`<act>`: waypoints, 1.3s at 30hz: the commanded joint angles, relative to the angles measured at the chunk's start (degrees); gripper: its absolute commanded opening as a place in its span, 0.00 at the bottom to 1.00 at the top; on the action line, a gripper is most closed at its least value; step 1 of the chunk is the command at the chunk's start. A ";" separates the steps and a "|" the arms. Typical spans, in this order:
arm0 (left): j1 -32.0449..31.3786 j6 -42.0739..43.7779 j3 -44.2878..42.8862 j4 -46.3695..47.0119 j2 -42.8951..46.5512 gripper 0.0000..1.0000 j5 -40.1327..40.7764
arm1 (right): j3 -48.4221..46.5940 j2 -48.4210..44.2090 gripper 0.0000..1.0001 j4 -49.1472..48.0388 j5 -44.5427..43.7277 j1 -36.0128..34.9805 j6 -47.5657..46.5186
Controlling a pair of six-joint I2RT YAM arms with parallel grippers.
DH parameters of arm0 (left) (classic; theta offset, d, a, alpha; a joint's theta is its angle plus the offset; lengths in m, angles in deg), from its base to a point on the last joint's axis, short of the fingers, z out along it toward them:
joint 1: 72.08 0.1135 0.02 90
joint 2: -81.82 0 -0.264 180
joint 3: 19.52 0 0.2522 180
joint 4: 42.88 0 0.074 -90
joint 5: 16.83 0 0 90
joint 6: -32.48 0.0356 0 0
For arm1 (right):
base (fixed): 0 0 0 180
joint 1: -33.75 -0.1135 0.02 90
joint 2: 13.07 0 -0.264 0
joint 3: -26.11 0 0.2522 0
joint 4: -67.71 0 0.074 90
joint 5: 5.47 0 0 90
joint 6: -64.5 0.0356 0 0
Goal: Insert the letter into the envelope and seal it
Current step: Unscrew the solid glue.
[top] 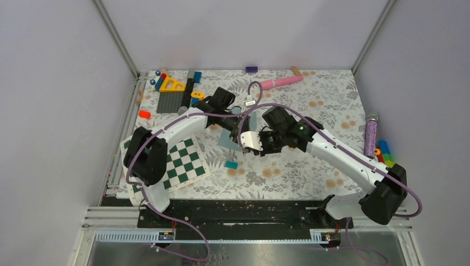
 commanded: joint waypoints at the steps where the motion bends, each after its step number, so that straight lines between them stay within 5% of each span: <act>1: 0.56 7.72 -0.65 -0.65 4.73 0.00 7.49 | -4.07 2.24 0.37 10.50 11.14 0.36 8.23; 9: 1.35 -1.85 3.00 9.22 4.88 0.00 2.51 | 1.27 -5.50 0.70 2.29 4.40 0.91 3.92; 17: 2.97 -34.78 12.35 48.36 1.17 0.00 -3.34 | 13.45 -17.41 0.71 -12.32 -5.72 0.83 -10.18; 29: 2.78 -32.85 11.63 44.80 0.63 0.00 -2.75 | 14.21 -12.64 0.64 -21.71 -14.09 -1.41 -13.93; 39: 2.75 -32.86 11.47 44.71 0.02 0.00 -2.75 | 13.58 -11.08 0.46 -20.70 -15.20 -2.33 -15.10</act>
